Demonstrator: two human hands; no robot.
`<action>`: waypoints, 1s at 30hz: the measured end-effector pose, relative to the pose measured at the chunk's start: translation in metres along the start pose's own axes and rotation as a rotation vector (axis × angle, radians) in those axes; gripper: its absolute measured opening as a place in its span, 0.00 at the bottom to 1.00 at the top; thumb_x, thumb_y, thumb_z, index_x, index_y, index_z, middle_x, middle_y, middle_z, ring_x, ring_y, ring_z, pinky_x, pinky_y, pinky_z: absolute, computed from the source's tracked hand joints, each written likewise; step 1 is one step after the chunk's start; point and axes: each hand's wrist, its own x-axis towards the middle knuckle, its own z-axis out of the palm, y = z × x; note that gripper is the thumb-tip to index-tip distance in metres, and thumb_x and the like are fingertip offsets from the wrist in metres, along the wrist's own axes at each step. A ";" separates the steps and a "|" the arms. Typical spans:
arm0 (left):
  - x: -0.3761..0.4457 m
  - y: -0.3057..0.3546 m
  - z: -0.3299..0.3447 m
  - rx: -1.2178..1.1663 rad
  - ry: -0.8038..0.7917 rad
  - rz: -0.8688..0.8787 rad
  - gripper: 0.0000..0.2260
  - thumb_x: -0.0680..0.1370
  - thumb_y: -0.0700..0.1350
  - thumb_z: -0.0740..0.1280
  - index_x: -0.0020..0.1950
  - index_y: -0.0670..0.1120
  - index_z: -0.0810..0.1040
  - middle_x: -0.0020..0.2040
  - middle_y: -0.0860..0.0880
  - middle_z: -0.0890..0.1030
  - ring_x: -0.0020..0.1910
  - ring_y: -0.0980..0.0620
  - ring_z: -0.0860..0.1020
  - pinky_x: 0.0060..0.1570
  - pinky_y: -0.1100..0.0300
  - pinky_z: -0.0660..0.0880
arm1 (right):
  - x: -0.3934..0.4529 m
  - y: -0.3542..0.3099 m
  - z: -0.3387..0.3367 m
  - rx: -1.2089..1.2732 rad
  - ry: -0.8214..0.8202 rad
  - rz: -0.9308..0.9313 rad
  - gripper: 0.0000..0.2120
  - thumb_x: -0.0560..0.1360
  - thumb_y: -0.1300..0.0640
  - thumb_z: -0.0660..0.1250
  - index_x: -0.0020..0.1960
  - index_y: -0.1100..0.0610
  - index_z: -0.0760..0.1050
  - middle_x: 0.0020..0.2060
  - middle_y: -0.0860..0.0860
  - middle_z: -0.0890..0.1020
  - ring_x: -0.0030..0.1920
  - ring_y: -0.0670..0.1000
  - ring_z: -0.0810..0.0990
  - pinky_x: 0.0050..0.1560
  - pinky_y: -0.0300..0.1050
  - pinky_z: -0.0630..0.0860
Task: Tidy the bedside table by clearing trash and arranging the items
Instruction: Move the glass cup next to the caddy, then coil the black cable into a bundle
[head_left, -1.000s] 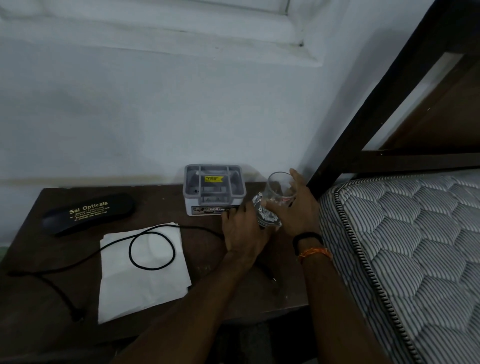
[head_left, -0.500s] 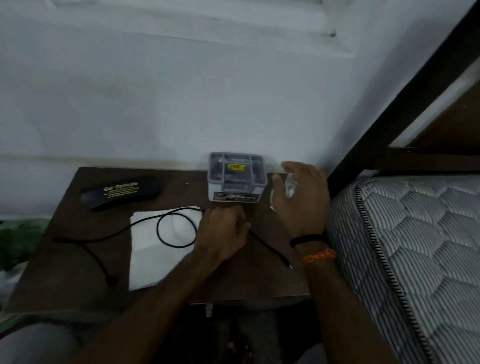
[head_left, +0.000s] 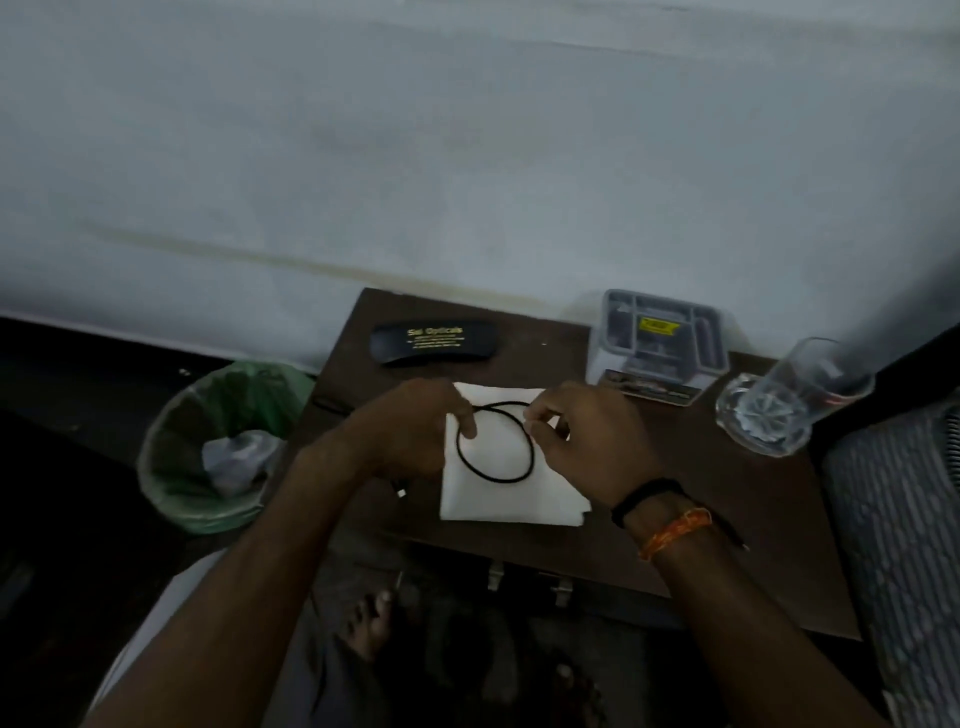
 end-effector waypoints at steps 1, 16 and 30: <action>-0.004 -0.002 -0.003 -0.006 0.029 0.024 0.18 0.64 0.41 0.69 0.54 0.46 0.82 0.56 0.47 0.79 0.56 0.50 0.77 0.57 0.60 0.73 | 0.003 -0.005 0.004 -0.002 -0.014 -0.008 0.04 0.73 0.55 0.68 0.42 0.50 0.81 0.40 0.46 0.82 0.36 0.45 0.76 0.40 0.44 0.75; -0.018 -0.042 -0.003 0.486 -0.002 -0.152 0.08 0.72 0.52 0.70 0.49 0.59 0.84 0.56 0.55 0.77 0.61 0.47 0.69 0.64 0.49 0.60 | 0.020 -0.045 0.043 0.040 -0.150 -0.071 0.05 0.75 0.52 0.68 0.48 0.51 0.82 0.46 0.46 0.83 0.37 0.41 0.70 0.42 0.40 0.70; -0.026 -0.016 -0.061 -1.103 0.471 -0.089 0.11 0.77 0.43 0.69 0.57 0.39 0.82 0.39 0.40 0.84 0.33 0.51 0.77 0.36 0.64 0.77 | 0.033 -0.056 0.034 0.719 0.070 0.178 0.07 0.76 0.58 0.68 0.51 0.52 0.83 0.45 0.45 0.86 0.47 0.45 0.84 0.52 0.51 0.81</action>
